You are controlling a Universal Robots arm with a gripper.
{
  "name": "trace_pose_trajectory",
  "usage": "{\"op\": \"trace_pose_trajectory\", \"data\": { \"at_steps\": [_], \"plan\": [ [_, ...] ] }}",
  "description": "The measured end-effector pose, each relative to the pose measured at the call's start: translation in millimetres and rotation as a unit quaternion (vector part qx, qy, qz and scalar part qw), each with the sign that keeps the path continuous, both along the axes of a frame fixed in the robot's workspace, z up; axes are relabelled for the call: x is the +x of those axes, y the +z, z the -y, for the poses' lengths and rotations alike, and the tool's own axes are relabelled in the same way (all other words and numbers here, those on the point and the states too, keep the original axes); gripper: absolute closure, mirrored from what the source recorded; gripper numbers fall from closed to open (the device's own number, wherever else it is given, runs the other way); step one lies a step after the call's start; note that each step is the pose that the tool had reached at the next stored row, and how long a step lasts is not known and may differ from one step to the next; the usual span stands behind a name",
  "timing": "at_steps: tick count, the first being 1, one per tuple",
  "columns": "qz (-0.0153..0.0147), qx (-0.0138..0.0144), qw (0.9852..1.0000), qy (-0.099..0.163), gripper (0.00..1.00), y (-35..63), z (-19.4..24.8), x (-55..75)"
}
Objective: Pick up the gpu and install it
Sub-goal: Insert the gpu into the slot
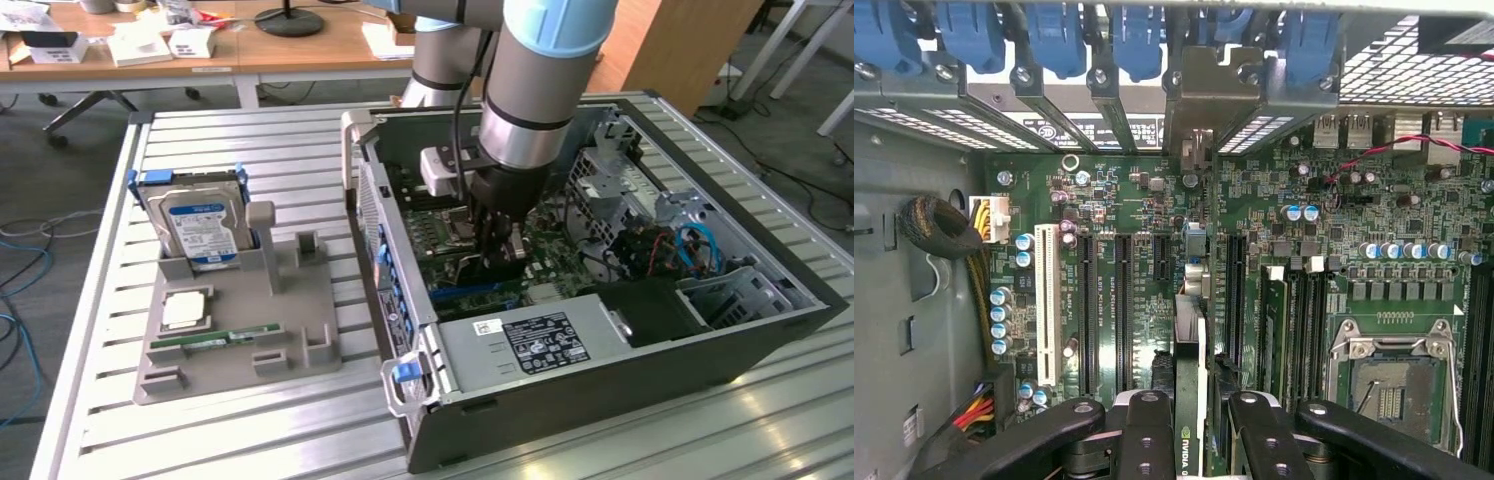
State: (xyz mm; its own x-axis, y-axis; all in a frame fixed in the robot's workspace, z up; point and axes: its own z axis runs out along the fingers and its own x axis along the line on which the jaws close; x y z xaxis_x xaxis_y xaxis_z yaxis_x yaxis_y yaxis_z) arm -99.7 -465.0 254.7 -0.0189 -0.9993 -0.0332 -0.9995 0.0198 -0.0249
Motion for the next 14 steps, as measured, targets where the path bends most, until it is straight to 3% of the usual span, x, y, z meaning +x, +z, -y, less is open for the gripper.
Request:
{"op": "trace_pose_trajectory", "data": {
  "at_steps": [5,9,14],
  "plan": [
    [0.0,0.0001,1.0,0.0,0.74,-0.4,0.0,-0.3],
    [0.0001,0.0033,1.0,0.0,0.74,-0.5,0.0,-0.5],
    [0.0,0.0034,1.0,0.0,0.74,-1.3,0.0,-0.5]
  ]
}}
